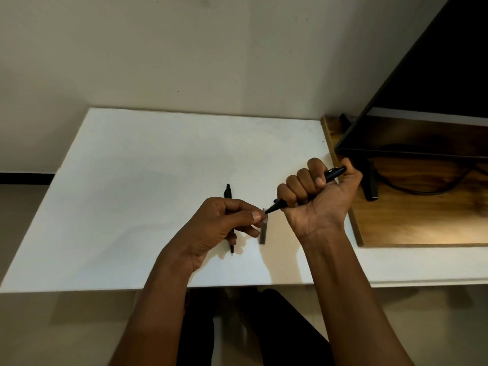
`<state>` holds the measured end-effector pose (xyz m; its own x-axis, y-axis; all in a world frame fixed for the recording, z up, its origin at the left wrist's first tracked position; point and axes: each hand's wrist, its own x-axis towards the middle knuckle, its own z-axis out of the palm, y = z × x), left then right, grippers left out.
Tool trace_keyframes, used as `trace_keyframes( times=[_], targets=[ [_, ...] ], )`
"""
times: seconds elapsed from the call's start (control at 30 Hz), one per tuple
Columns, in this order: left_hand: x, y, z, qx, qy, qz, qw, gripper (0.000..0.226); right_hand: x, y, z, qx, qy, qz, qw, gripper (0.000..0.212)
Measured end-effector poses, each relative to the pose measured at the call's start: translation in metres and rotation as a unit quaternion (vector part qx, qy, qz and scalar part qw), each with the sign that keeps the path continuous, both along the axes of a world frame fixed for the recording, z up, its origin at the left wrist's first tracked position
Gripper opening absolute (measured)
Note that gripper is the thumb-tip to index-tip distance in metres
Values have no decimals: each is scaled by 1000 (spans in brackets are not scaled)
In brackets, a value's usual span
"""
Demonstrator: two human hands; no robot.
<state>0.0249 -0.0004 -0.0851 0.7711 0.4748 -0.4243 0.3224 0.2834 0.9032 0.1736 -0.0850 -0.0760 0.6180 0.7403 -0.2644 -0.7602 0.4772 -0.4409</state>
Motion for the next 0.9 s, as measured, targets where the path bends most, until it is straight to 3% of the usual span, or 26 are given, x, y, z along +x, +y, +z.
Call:
trace_keyframes(
  times=[0.43, 0.63, 0.9],
  targets=[
    [-1, 0, 2, -2, -4, 1, 1000, 11, 1, 0, -2, 12, 11, 3, 1000, 53],
    [-2, 0, 3, -1, -23, -5, 1000, 11, 4, -2, -7, 48, 67, 20, 996, 67],
    [-2, -2, 6, -5, -60, -9, 998, 21, 3, -1, -9, 89, 119, 41, 988, 63]
  ],
)
